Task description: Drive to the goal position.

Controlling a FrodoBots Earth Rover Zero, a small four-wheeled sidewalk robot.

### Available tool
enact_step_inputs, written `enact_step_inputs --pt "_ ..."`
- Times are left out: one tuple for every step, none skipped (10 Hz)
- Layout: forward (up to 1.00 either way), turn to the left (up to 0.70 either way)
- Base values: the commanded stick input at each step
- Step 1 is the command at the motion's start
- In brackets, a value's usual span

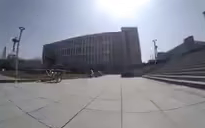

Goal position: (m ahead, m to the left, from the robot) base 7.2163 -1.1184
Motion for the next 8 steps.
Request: enact_step_inputs --pt "0.70 0.00" --pt "0.70 0.00" --pt "0.70 0.00" --pt "0.70 0.00" --pt "0.70 0.00" --pt "0.70 0.00" --pt "0.70 0.00" --pt "0.70 0.00"
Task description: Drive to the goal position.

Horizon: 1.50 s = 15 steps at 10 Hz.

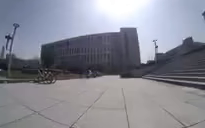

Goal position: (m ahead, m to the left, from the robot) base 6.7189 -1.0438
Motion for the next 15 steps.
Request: enact_step_inputs --pt "0.70 0.00" --pt "0.70 0.00" --pt "0.70 0.00" --pt "0.70 0.00" --pt "0.70 0.00" --pt "0.70 0.00" --pt "0.70 0.00" --pt "0.70 0.00" --pt "0.70 0.00" --pt "0.70 0.00" --pt "0.70 0.00" --pt "0.70 0.00" --pt "0.70 0.00" --pt "0.70 0.00" --pt "0.70 0.00"
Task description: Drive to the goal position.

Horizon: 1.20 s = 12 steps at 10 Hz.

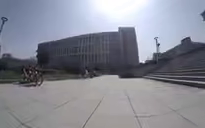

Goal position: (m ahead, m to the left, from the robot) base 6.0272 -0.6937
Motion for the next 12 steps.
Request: enact_step_inputs --pt "0.70 0.00" --pt "0.70 0.00" --pt "0.70 0.00" --pt "0.70 0.00" --pt "0.70 0.00" --pt "0.70 0.00" --pt "0.70 0.00" --pt "0.70 0.00" --pt "0.70 0.00" --pt "0.70 0.00" --pt "0.70 0.00" --pt "0.70 0.00"
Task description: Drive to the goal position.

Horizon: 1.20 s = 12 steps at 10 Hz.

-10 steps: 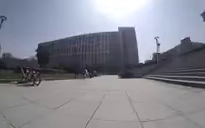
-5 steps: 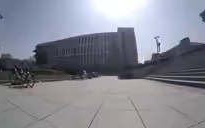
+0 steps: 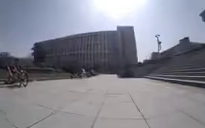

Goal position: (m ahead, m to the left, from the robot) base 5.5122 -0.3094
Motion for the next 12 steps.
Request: enact_step_inputs --pt "0.70 0.00" --pt "0.70 0.00" --pt "0.70 0.00" --pt "0.70 0.00" --pt "0.70 0.00" --pt "0.70 0.00" --pt "0.70 0.00" --pt "0.70 0.00" --pt "0.70 0.00" --pt "0.70 0.00" --pt "0.70 0.00" --pt "0.70 0.00"
